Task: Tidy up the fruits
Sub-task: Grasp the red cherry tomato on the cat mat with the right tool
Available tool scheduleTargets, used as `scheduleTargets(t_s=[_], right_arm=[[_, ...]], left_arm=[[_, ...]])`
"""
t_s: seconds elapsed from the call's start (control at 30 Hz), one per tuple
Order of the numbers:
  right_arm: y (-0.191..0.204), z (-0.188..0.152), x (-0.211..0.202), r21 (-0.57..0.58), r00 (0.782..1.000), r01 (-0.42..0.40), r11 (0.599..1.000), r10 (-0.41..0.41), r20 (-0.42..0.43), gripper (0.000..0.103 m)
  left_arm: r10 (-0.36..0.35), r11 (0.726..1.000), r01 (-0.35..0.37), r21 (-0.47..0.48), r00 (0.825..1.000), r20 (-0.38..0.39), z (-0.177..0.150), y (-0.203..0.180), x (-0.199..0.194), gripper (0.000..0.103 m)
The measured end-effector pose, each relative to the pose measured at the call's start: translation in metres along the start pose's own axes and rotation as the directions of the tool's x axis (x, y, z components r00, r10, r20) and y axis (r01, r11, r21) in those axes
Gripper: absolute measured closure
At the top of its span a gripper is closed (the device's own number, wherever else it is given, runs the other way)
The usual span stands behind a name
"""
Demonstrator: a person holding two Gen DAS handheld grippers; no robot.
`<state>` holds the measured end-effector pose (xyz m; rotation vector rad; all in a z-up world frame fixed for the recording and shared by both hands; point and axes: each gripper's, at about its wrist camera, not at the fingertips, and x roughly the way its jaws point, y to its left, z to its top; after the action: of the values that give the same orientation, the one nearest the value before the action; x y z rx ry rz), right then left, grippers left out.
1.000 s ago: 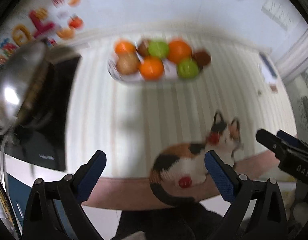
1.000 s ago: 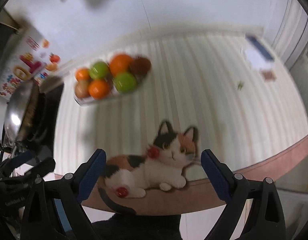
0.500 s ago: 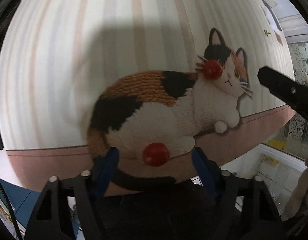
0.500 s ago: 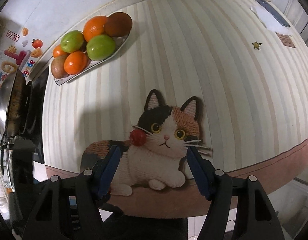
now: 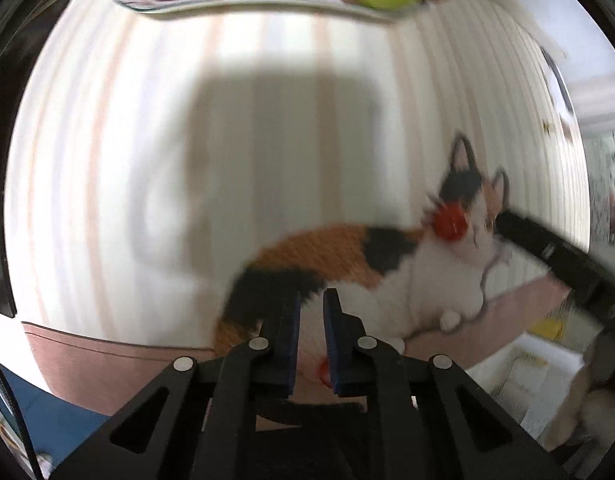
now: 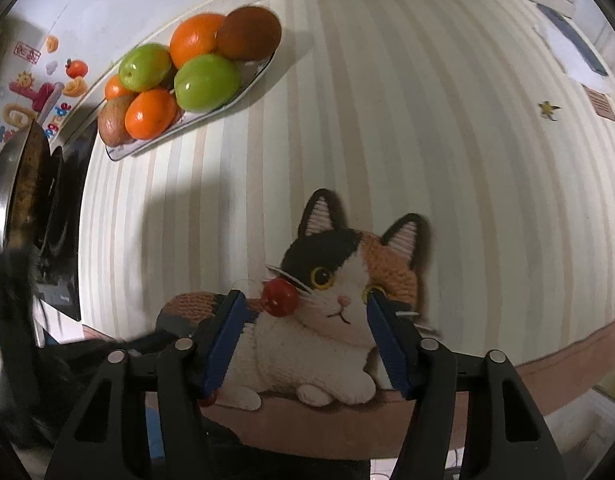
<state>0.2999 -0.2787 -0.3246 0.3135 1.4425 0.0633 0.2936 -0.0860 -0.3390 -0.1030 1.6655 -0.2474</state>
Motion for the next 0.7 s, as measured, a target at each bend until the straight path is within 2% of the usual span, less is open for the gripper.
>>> scheduleTargets(t_s=[0.1, 0.17, 0.2, 0.23, 0.3, 0.4, 0.47, 0.7], right_arm=[[0.007, 0.003, 0.016, -0.028, 1.0, -0.002, 1.0, 0.002, -0.021, 0.048], [0.011, 0.004, 0.026, -0.041, 0.999, -0.01, 0.999, 0.008, -0.034, 0.054], [0.014, 0.004, 0.031, -0.052, 0.999, -0.017, 0.999, 0.015, -0.044, 0.06], [0.016, 0.003, 0.035, -0.063, 0.999, -0.021, 0.998, 0.017, -0.05, 0.07], [0.022, 0.002, 0.043, -0.093, 0.998, -0.031, 0.995, 0.025, -0.06, 0.075], [0.034, -0.001, 0.042, -0.161, 0.999, 0.009, 0.987, -0.014, -0.032, 0.076], [0.034, -0.004, 0.038, -0.163, 0.999, -0.002, 0.987, -0.003, -0.032, 0.076], [0.014, -0.017, 0.025, -0.111, 0.999, -0.018, 0.994, 0.013, -0.04, 0.076]], left_arm=[[-0.008, 0.999, 0.009, -0.04, 1.0, 0.015, 0.008, 0.011, -0.01, 0.093], [-0.047, 0.998, 0.047, -0.048, 0.999, 0.004, 0.009, 0.016, -0.014, 0.093], [-0.057, 0.997, 0.057, -0.044, 0.998, 0.001, 0.008, 0.02, -0.016, 0.092], [-0.066, 0.997, 0.066, -0.036, 0.998, -0.013, 0.006, 0.017, -0.016, 0.086], [-0.097, 0.995, 0.094, -0.039, 0.993, -0.069, 0.0, 0.014, -0.013, 0.077], [-0.122, 0.993, 0.119, -0.026, 0.985, -0.123, -0.01, 0.009, -0.007, 0.067], [-0.132, 0.991, 0.131, -0.02, 0.98, -0.148, -0.013, 0.005, -0.003, 0.063], [-0.162, 0.987, 0.162, -0.018, 0.956, -0.246, -0.02, 0.001, 0.02, 0.062]])
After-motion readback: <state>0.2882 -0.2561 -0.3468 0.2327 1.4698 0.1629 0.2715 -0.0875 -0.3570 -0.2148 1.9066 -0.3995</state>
